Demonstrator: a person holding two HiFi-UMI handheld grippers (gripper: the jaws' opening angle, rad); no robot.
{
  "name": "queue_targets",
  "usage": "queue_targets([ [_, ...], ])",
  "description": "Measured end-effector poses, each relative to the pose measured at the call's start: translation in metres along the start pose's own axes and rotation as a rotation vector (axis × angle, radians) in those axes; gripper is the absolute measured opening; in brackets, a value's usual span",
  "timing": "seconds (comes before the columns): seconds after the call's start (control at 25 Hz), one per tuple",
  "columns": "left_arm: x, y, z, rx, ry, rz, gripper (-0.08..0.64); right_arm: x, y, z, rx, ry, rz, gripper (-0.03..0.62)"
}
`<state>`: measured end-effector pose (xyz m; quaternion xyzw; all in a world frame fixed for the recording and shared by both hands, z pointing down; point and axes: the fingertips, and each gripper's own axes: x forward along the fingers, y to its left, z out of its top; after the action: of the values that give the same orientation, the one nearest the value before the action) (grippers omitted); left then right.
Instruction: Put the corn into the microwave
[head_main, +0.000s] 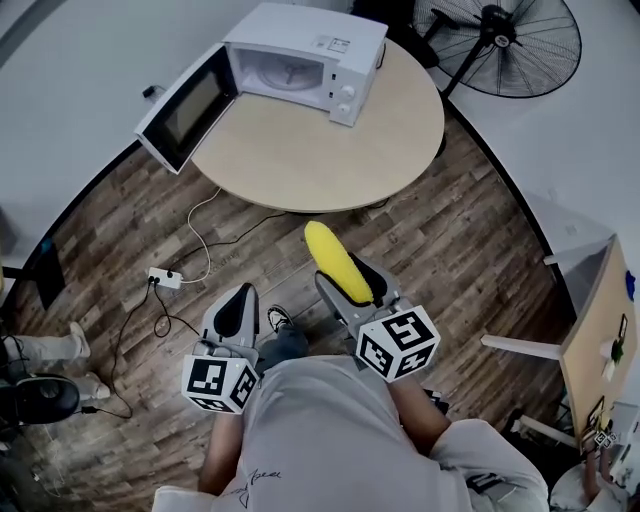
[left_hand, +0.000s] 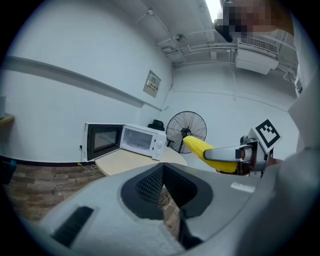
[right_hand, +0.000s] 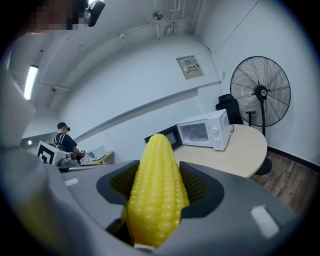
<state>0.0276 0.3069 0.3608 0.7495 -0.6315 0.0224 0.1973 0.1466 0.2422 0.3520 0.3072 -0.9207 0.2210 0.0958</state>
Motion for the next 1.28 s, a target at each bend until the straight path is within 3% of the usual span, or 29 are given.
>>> queue_targets([
  [0.56, 0.013, 0.067, 0.025, 0.01, 0.004, -0.085, -0.006, 0.064, 0.024, 0.027, 0.032, -0.084, -0.048, 0.264],
  [1.0, 0.031, 0.095, 0.026, 0.013, 0.029, -0.08, -0.006, 0.108, 0.016, 0.033, 0.037, -0.067, -0.057, 0.262],
  [1.28, 0.065, 0.127, 0.044, 0.007, 0.033, -0.071, -0.006, 0.153, 0.0, 0.056, 0.031, -0.081, -0.054, 0.264],
])
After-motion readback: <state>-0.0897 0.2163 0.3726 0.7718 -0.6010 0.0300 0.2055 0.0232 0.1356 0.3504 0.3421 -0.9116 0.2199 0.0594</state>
